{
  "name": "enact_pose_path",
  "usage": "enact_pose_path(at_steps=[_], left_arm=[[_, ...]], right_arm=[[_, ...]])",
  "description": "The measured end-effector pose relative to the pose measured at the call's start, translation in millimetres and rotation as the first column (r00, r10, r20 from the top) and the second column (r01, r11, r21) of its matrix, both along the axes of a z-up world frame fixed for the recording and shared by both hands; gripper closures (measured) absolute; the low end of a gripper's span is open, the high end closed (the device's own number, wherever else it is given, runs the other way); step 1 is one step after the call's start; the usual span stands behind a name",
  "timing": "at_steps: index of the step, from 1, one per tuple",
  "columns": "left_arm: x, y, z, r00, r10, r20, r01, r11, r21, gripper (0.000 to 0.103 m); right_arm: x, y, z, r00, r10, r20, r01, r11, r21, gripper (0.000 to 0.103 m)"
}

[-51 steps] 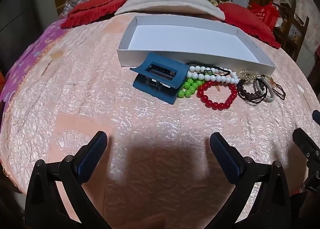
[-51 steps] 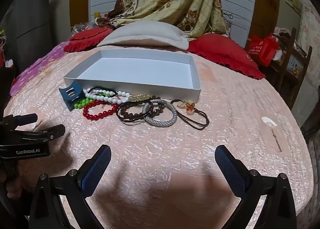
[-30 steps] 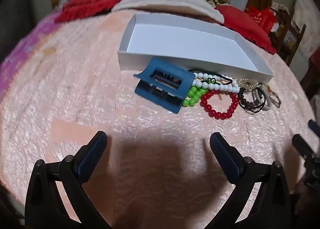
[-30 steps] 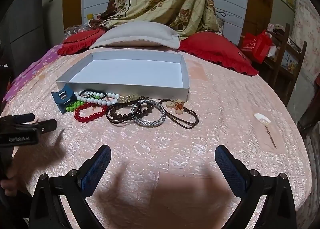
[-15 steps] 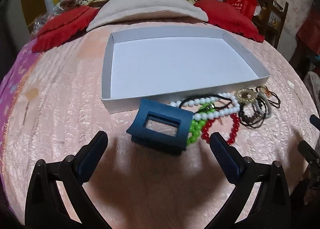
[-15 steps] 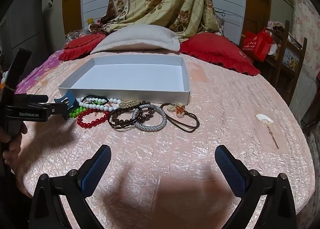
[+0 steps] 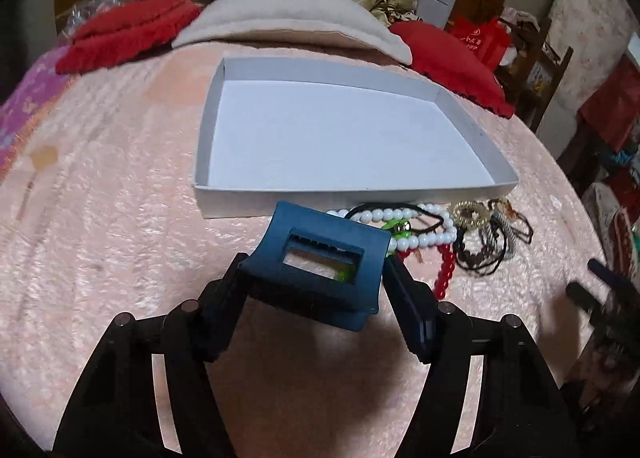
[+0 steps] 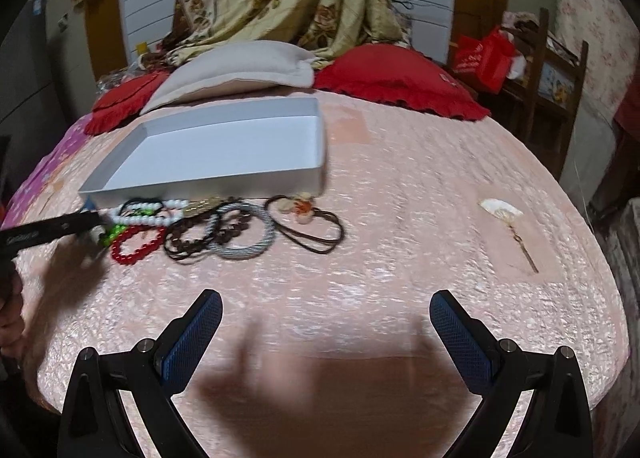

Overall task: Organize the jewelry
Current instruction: 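Lift the blue claw clip with the left gripper while the right gripper grasps black hair ties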

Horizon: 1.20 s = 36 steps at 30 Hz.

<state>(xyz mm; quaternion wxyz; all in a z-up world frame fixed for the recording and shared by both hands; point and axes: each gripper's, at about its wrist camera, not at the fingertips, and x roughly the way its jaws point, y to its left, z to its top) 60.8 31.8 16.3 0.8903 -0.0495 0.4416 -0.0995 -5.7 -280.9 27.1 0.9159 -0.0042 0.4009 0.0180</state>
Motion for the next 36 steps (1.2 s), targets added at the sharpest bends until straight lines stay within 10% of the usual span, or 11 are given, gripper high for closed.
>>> enact_pose_path(at_steps=[8,17,21,36], left_arm=[[1.2,9.6,-2.2,0.997,0.083,0.002,-0.083,0.994,0.069,0.036],[5.1,8.4,-12.3,0.992,0.117,-0.039,-0.113,0.989,0.091,0.036],[6.6,11.5,-12.5,0.991,0.122,-0.047,-0.118,0.990,0.073,0.036],[6.9,9.6,-13.2,0.992,0.121,-0.044,-0.117,0.989,0.095,0.035]], right_arm=[[21.9,-17.8,3.8,0.990,0.144,-0.005,-0.143,0.986,0.090,0.002],[35.3,36.2,-1.6,0.905,0.424,0.039,-0.426,0.897,0.122,0.038],[49.4,51.2,-8.9,0.901,0.433,0.018,-0.432,0.894,0.121,0.063],[86.5,65.8,-28.9,0.918,0.394,-0.039,-0.386,0.913,0.135,0.080]])
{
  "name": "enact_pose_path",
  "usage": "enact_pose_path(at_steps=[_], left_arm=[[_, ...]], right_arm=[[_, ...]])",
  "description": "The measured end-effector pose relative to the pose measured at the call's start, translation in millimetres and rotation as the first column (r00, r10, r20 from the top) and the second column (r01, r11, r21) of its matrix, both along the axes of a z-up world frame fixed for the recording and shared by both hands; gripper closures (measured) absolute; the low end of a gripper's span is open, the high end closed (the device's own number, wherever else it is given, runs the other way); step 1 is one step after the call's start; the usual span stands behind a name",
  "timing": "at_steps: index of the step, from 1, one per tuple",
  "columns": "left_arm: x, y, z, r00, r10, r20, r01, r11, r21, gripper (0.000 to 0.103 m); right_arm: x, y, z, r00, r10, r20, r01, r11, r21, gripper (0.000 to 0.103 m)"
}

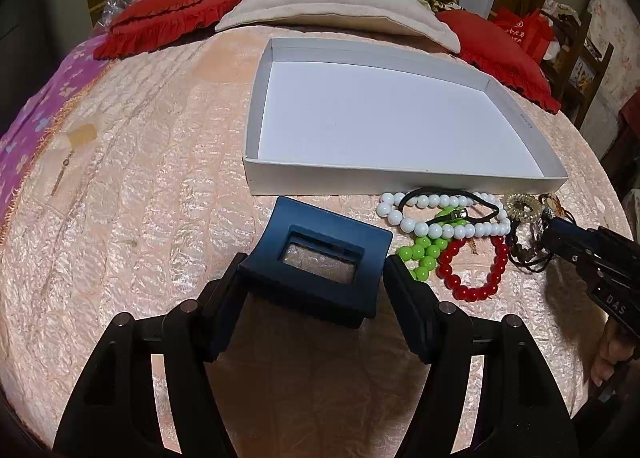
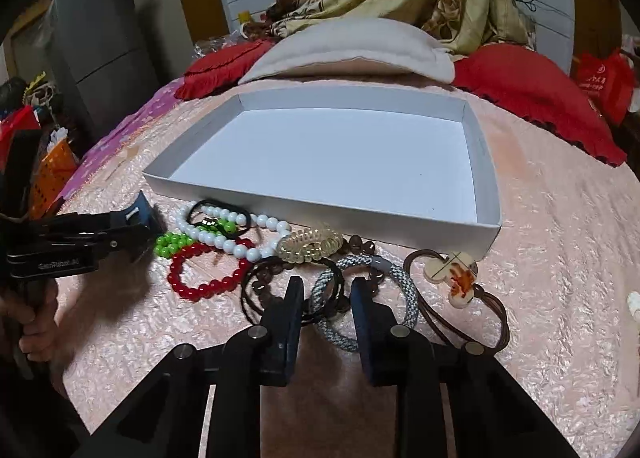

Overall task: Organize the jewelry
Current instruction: 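Lift the blue claw clip with the left gripper while the right gripper grasps black hair ties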

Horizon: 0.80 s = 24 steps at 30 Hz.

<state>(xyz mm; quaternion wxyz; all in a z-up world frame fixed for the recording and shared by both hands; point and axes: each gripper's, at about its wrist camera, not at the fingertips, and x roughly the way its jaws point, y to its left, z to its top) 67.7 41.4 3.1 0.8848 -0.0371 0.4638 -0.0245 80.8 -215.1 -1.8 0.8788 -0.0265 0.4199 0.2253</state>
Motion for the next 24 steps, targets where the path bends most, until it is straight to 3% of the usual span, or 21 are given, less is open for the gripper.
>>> enact_pose_path(at_steps=[3,5,15,24], left_arm=[[0.0,0.0,0.2,1.000,0.002,-0.001,-0.002,1.000,-0.005,0.035],[0.3,0.4,0.4,1.000,0.004,-0.001,-0.004,1.000,-0.009,0.036],[-2.4,-0.4,4.0,1.000,0.007,0.013,-0.006,1.000,-0.017,0.036],[-17.8,-2.9,16.2,0.997,0.011,0.070,-0.009,1.000,-0.025,0.036]], right_arm=[[0.1,-1.0,1.8,1.000,0.001,0.001,-0.001,1.000,0.023,0.098],[-6.3,-1.3,7.6,1.000,0.011,0.024,-0.012,0.999,0.035,0.100],[-42.2,-15.6,34.3,0.995,-0.009,0.096,-0.002,0.993,0.117,0.100],[-57.7,-22.7,38.6,0.993,-0.086,0.085,0.078,0.993,0.092,0.100]])
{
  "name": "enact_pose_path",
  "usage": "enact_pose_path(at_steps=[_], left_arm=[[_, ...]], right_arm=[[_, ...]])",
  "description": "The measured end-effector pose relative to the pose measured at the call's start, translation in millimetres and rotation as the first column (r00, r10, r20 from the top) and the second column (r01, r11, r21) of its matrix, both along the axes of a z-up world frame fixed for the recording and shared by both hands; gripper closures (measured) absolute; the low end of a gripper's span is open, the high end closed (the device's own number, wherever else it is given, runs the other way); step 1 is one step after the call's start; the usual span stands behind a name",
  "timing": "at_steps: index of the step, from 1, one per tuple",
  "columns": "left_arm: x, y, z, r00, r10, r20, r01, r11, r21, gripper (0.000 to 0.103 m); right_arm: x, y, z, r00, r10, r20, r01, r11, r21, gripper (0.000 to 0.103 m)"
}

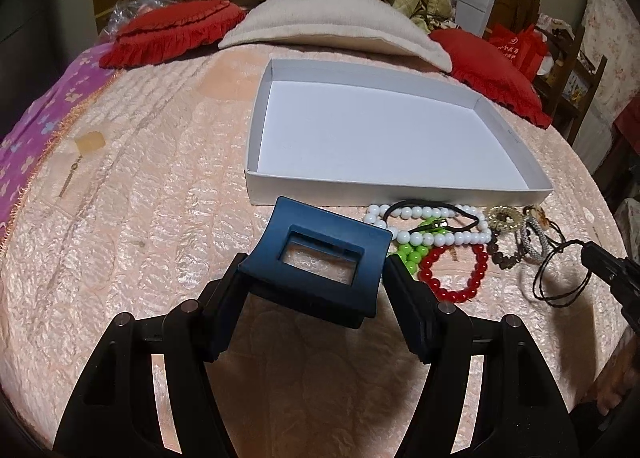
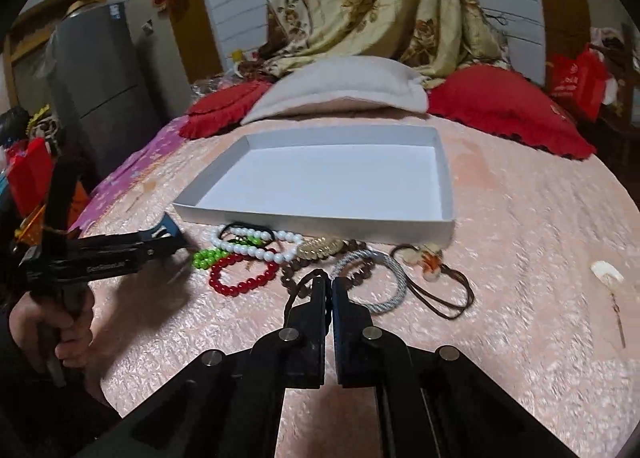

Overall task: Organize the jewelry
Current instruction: 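Lift the blue claw clip with the left gripper while the right gripper grasps black hair ties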

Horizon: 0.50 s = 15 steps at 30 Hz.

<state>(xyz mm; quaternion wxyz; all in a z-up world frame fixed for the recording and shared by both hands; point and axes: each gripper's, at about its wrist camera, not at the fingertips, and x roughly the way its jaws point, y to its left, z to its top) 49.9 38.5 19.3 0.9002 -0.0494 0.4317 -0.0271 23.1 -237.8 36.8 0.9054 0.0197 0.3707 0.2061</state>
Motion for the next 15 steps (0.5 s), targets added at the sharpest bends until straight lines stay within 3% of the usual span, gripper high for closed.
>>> enact_pose_path(at_steps=[8,15], left_arm=[[-15.3,-2.8,13.9,0.997,-0.019,0.079,0.022,0.999,-0.043,0.036],[-23.7,-8.1,14.7,0.995,-0.021,0.095,0.026,0.998,-0.051,0.036]], right_arm=[[-8.9,12.6,6.9,0.999,-0.034,0.030,0.033,0.999,0.013,0.100],[-9.4,14.1,11.3,0.997,-0.057,0.061,0.054,0.997,0.049,0.100]])
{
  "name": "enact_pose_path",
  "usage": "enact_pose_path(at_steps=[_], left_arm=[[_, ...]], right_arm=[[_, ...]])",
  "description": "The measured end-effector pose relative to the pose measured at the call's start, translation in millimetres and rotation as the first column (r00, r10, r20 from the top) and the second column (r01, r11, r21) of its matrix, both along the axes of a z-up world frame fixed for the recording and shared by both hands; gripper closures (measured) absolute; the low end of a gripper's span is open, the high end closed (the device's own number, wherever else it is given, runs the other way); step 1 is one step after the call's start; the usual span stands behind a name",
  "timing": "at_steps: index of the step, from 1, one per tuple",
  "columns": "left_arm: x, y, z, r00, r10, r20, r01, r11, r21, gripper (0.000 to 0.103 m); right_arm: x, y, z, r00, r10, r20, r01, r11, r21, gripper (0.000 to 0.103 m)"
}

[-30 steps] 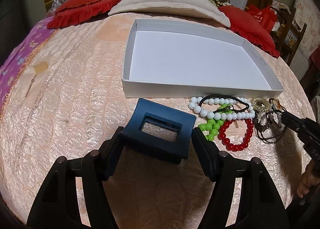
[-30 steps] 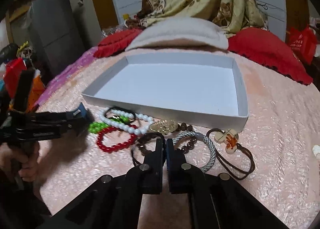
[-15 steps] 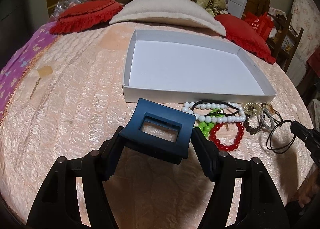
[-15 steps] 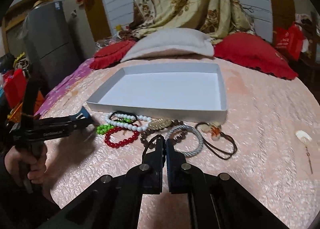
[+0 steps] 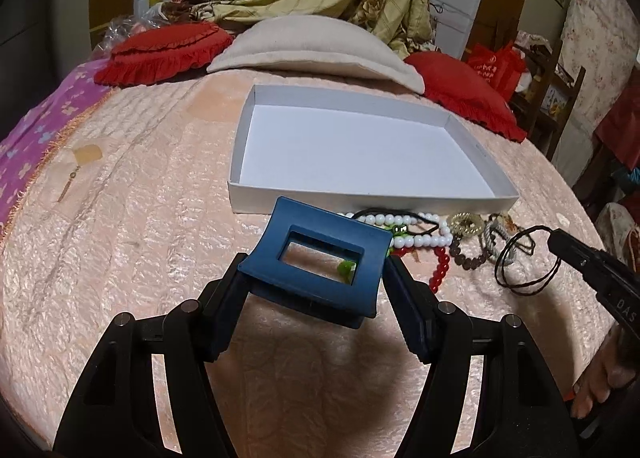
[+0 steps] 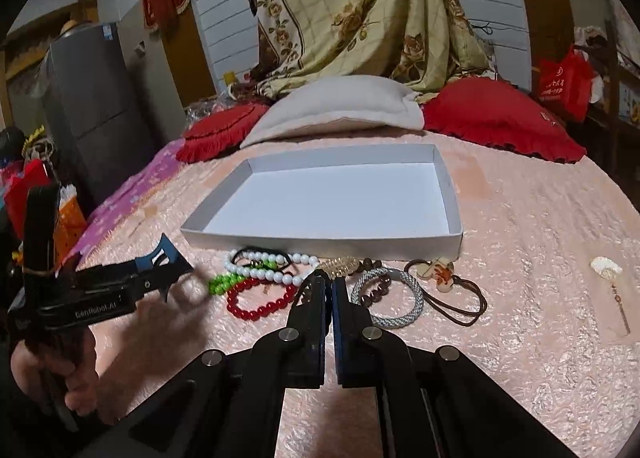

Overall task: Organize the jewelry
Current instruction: 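Lift the blue claw clip with the left gripper while the right gripper grasps black hair ties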

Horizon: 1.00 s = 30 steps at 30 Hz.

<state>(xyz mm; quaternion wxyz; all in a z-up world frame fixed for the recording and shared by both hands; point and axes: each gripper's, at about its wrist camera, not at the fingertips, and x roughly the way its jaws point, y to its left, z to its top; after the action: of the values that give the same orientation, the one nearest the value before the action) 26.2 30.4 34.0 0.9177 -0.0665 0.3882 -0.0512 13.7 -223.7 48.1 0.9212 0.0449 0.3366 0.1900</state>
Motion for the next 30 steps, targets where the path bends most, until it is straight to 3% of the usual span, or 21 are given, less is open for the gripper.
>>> enact_pose_path(at_steps=[9,12,16,30], left_arm=[[-4.5,-3.0,-1.6,0.999,0.044,0.024,-0.045,0.998,0.032,0.036],[-1.9,-3.6,-3.6,0.999,0.034,0.009,-0.034,0.999,0.003,0.036],[2.0,-8.6,-5.9,0.999,0.041,-0.015,-0.041,0.998,0.046,0.036],[12.0,-8.0,-9.1,0.997,0.062,-0.047,-0.059,0.996,0.060,0.036]], right_arm=[[0.3,12.8,-2.1,1.000,0.019,0.001,-0.019,0.998,-0.058,0.100],[-0.2,14.5,-3.2,1.000,0.009,0.009,-0.008,0.996,-0.085,0.100],[2.2,10.5,-2.6,1.000,-0.021,0.012,0.022,0.996,-0.082,0.100],[8.0,17.2,-2.9,0.999,-0.031,0.031,0.033,0.996,-0.087,0.100]])
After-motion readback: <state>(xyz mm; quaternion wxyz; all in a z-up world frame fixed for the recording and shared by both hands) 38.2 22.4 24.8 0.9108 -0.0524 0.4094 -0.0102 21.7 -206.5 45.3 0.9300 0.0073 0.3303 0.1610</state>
